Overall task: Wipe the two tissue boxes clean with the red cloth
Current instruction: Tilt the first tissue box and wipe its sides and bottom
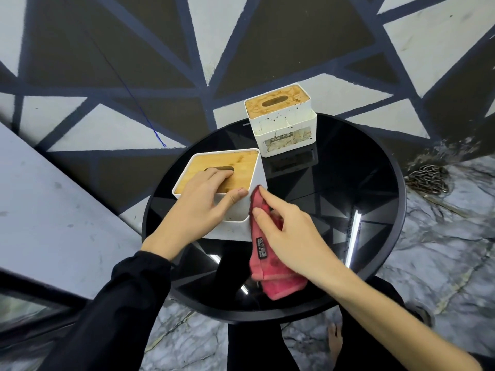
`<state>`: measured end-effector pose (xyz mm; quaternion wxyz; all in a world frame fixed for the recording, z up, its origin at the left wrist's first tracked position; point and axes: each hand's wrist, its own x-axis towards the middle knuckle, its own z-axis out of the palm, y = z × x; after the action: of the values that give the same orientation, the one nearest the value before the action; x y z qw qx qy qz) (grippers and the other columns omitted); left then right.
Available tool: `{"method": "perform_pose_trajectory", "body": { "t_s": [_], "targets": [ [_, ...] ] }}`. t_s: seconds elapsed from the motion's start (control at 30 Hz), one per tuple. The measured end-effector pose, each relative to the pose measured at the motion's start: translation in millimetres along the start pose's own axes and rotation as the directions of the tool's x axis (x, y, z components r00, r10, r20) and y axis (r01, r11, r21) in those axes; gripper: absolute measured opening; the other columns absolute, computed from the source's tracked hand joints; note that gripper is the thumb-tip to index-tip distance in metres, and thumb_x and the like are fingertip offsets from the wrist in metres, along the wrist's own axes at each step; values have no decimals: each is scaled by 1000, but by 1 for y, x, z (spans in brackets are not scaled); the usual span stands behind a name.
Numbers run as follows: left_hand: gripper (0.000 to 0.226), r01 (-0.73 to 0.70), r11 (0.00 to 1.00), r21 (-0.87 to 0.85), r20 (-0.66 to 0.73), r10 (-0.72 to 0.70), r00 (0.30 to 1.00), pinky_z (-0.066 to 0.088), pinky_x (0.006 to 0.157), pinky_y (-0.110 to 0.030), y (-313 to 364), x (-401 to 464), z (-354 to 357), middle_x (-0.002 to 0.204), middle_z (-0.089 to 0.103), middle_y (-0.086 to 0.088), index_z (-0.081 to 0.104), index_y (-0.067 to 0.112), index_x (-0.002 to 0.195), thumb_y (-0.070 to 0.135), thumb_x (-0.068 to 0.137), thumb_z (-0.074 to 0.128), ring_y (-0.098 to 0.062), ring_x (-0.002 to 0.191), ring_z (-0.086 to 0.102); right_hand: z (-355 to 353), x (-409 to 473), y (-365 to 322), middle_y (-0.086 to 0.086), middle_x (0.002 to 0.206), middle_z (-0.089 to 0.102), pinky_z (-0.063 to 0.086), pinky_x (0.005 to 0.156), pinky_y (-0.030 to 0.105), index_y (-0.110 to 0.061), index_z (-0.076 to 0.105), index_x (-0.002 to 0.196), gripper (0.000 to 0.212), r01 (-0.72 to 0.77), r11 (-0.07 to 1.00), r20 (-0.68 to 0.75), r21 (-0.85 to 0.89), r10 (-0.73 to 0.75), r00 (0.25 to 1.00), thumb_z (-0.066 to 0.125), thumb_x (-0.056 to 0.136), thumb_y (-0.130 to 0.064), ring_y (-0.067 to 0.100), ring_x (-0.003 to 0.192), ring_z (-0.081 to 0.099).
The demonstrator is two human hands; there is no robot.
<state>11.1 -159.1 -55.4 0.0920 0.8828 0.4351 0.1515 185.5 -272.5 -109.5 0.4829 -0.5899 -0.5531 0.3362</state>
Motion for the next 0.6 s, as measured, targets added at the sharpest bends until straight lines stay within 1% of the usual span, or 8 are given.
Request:
{"method": "perform_pose_trajectory", "body": {
  "t_s": [0.1,0.17,0.27,0.3,0.37,0.43,0.5,0.6],
  "targets": [
    [93,50,998,31,-50,-48,998,43,105,-35,9,11,3,126,65,2,64,11,136,83,86,34,-19,119,56,-14,13,-1,-21,87,56,42,74,10,-36,41,157,51,-39,999,-11,-17,38,999,51,108,-38,-2,86,57],
    [91,99,994,49,-96,-94,991,48,100,-43,15,21,6,113,70,-1,70,10,119,86,84,34,-22,108,61,-22,19,-1,-20,92,53,43,84,14,-35,40,159,53,-48,999,-37,-25,47,998,51,108,-38,2,97,56],
    [93,154,987,47,-140,-146,979,51,89,-47,23,33,8,93,71,-7,70,6,97,90,80,34,-26,93,62,-27,26,1,-12,110,63,49,104,30,-35,39,159,54,-80,997,-62,-13,79,995,51,107,-40,13,115,62],
    [94,153,988,36,-128,-148,981,51,90,-46,23,35,6,95,72,-9,71,5,98,91,79,36,-27,94,63,-28,27,2,-8,119,66,49,109,36,-36,39,159,54,-91,996,-67,-5,91,994,51,107,-41,16,122,62],
    [90,115,993,-5,-72,-115,991,49,97,-35,20,35,-1,114,74,-10,74,5,114,87,85,49,-24,108,64,-27,28,3,-7,119,65,50,109,40,-37,39,159,53,-103,995,-76,7,104,992,51,107,-42,20,124,62],
    [65,32,999,-26,-49,-33,998,42,98,-16,11,28,-14,130,72,-2,72,10,131,64,97,59,-11,117,61,-25,28,3,-5,117,65,51,107,39,-37,39,159,54,-108,994,-84,9,108,991,51,107,-42,20,123,63],
    [42,-75,997,-28,-93,73,993,45,102,-17,-5,20,-27,129,73,5,72,17,134,45,105,61,-3,116,59,-23,27,4,0,128,67,52,108,42,-35,37,160,55,-114,993,-94,16,115,989,50,107,-42,19,123,63],
    [33,-108,994,-21,-98,105,990,43,103,-20,-30,11,-36,126,72,12,73,24,134,38,108,59,-9,123,57,-18,23,6,0,129,69,54,105,38,-33,34,162,56,-103,994,-116,21,105,988,49,108,-41,15,118,66]
  ]
}}
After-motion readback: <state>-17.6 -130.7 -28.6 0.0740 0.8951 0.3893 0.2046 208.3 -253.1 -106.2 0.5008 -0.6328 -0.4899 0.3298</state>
